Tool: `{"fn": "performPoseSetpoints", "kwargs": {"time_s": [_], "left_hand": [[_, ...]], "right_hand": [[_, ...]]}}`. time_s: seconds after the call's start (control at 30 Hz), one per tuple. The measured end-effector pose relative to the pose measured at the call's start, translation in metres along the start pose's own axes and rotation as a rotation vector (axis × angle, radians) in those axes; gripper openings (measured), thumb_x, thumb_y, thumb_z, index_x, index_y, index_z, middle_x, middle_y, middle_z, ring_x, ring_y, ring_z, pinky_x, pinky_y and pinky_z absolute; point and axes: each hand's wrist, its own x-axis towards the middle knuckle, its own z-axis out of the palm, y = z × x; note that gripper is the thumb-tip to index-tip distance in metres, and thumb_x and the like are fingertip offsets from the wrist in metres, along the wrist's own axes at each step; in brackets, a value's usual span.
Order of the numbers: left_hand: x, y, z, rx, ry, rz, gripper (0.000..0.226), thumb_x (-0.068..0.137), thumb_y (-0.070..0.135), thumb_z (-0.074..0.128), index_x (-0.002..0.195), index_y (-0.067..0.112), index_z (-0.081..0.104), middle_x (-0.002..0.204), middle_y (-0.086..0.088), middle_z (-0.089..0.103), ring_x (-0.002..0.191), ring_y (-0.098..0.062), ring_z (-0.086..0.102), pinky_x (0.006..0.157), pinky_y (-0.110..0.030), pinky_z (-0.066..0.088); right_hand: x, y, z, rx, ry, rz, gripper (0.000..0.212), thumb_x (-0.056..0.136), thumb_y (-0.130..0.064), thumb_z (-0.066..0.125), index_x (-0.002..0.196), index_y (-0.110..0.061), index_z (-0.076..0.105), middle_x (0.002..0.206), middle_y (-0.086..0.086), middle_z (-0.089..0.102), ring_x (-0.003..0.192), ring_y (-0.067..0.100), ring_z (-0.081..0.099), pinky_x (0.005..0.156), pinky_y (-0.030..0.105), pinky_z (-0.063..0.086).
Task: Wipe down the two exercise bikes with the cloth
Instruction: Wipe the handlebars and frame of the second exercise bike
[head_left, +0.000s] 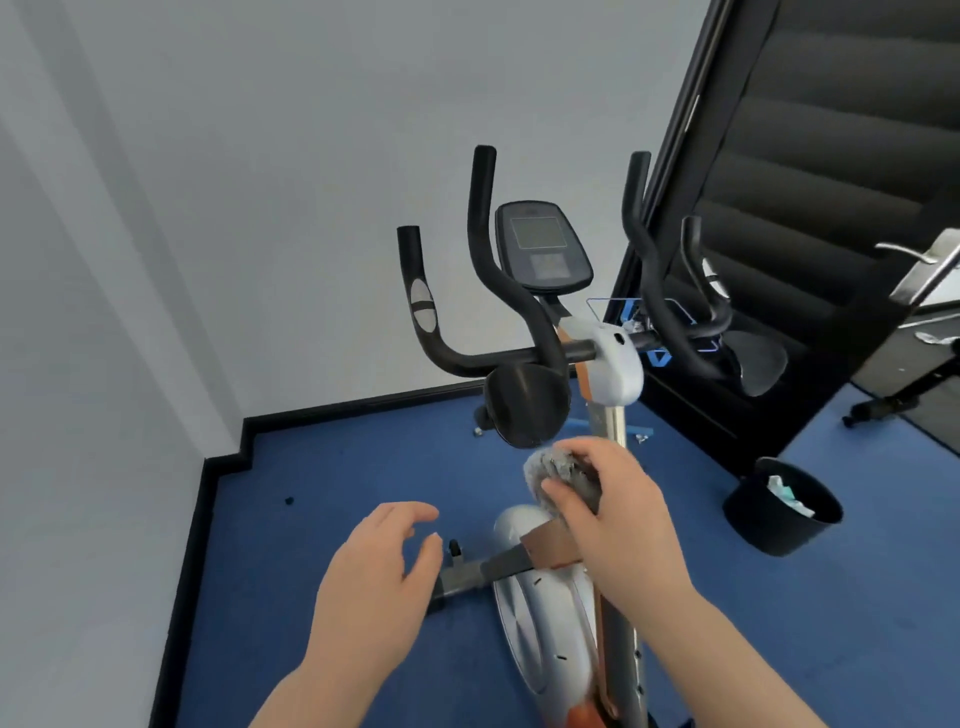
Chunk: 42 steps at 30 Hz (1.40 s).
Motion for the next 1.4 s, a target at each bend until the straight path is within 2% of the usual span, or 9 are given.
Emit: {"fn": "performPoseSetpoints", "kwargs": {"time_s": [0.1,0.27,0.43,0.67,0.83,1.07,1.2,1.27,1.4], "left_hand": [[0.042,0.002,0.003,-0.124,-0.006,0.027,0.021,0.091,0.027,0.052,0.108,0.037,0.057,0.101,0.028,0.054,0.06,0.005,0.047,0.064,-0.014,0.037],[0.11,0.013,0.008,-0.283,-0.066,0.132,0.026,0.093,0.026,0.047,0.116,0.036,0.055,0.111,0.025,0.056,0.099,0.019,0.046,0.078,-0.006,0.037],[0.153,0.001,0.024,-0.357,-0.206,0.192,0.03,0.094,0.03,0.044,0.123,0.034,0.052,0.117,0.025,0.057,0.112,0.011,0.048,0.096,-0.014,0.038],[0.177,0.006,0.041,-0.532,-0.315,0.18,0.025,0.098,0.022,0.041,0.107,0.033,0.062,0.102,0.015,0.066,0.099,-0.001,0.06,0.085,-0.022,0.047],[0.185,0.009,0.047,-0.533,-0.279,0.22,0.029,0.099,0.024,0.035,0.105,0.03,0.063,0.099,0.017,0.067,0.099,-0.002,0.06,0.084,-0.016,0.045],[0.187,0.02,0.06,-0.64,-0.221,0.149,0.031,0.095,0.029,0.034,0.097,0.026,0.065,0.093,0.007,0.069,0.093,-0.014,0.064,0.082,-0.029,0.05],[0.189,0.023,0.066,-0.626,-0.216,0.115,0.032,0.095,0.029,0.035,0.095,0.021,0.066,0.092,0.004,0.069,0.091,-0.013,0.063,0.082,-0.035,0.049],[0.191,0.028,0.068,-0.651,-0.199,0.107,0.033,0.092,0.031,0.036,0.092,0.019,0.066,0.09,0.001,0.069,0.089,-0.018,0.063,0.082,-0.038,0.049],[0.193,0.037,0.07,-0.683,-0.208,0.102,0.028,0.098,0.021,0.039,0.092,0.021,0.067,0.09,0.0,0.069,0.09,-0.018,0.063,0.083,-0.033,0.049]], "right_hand": [[0.061,-0.009,0.012,-0.019,0.134,-0.055,0.028,0.087,-0.019,0.066,0.112,-0.025,0.057,0.109,-0.013,0.056,0.099,0.0,0.052,0.084,0.01,0.041],[0.108,-0.007,0.061,-0.131,0.127,-0.09,0.032,0.089,-0.01,0.06,0.119,-0.02,0.06,0.119,-0.004,0.055,0.112,0.016,0.051,0.091,0.038,0.049],[0.08,0.006,0.063,-0.079,0.2,-0.049,0.038,0.085,0.002,0.062,0.114,-0.023,0.062,0.108,-0.014,0.057,0.103,-0.002,0.054,0.087,0.006,0.04],[0.103,-0.014,0.072,0.116,0.127,-0.003,0.033,0.087,0.0,0.059,0.113,-0.021,0.06,0.111,-0.014,0.057,0.112,0.005,0.053,0.093,0.012,0.039],[0.072,0.009,0.051,0.083,0.037,-0.016,0.034,0.082,-0.004,0.063,0.109,-0.026,0.06,0.11,-0.023,0.055,0.109,0.002,0.054,0.091,0.008,0.037],[0.097,0.004,0.063,0.198,0.072,-0.064,0.03,0.083,-0.001,0.067,0.108,-0.018,0.063,0.108,-0.009,0.061,0.108,0.01,0.057,0.091,0.015,0.042],[0.077,0.026,0.035,0.053,-0.074,-0.144,0.037,0.078,-0.003,0.067,0.108,-0.024,0.062,0.11,-0.017,0.055,0.107,0.002,0.055,0.091,0.012,0.04],[0.096,0.022,0.026,-0.059,-0.014,-0.251,0.036,0.075,-0.005,0.061,0.106,-0.021,0.065,0.109,-0.014,0.052,0.103,0.002,0.052,0.088,0.014,0.041],[0.141,0.021,0.037,-0.282,0.045,-0.348,0.038,0.071,-0.007,0.065,0.108,-0.016,0.068,0.109,-0.003,0.06,0.104,0.014,0.052,0.089,0.033,0.044]]}}
